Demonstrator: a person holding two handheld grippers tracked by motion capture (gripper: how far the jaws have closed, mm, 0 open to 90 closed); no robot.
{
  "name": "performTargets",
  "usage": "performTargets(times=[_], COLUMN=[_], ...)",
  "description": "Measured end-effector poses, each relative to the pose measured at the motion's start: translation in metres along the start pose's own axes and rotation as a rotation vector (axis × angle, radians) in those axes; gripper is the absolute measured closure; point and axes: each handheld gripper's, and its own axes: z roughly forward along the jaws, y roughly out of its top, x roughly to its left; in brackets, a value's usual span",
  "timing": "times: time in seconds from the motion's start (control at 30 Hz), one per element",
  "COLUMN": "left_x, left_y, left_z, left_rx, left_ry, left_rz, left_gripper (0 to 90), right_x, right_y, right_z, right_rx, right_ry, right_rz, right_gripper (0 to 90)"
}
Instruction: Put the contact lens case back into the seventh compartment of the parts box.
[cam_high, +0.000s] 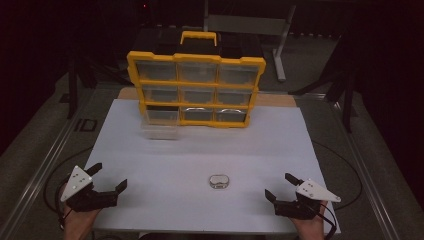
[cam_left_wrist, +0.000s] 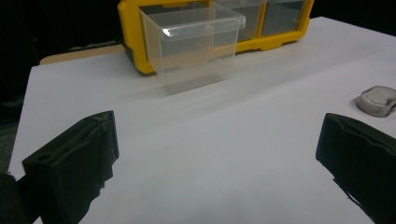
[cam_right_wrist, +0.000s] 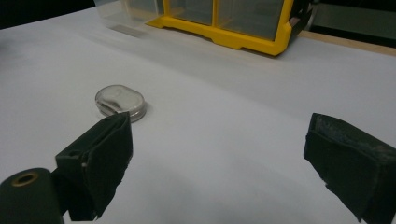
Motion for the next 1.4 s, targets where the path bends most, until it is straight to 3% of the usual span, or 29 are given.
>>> performTargets(times=[0.33,0.63,0.87,1.4], left_x=[-0.003,-0.010,-0.013,-0.030], left_y=[0.002,0.007,0.018,0.036], left_z=[0.004,0.006,0.009,0.030], left_rx=[0.011,0.041,0.036,0.072], left_ry=[-0.019,-0.012,-0.028,-0.078], left_rz=[0.009,0.053,0.050,0.113], left_gripper=[0.2,0.2,0.2,0.2], right_x=[0.000,0.000,-0.001,-0.003], right_y=[-0.001,-0.001,-0.001,-0.003], right_z=[0.002,0.003,0.004,0.005], right_rx=[-0.014,-0.020,-0.016,-0.018], right_ry=[0.007,0.015,0.006,0.004], right_rz=[0.011,0.010,0.020,0.026], right_gripper=[8.0,8.1,8.0,8.0])
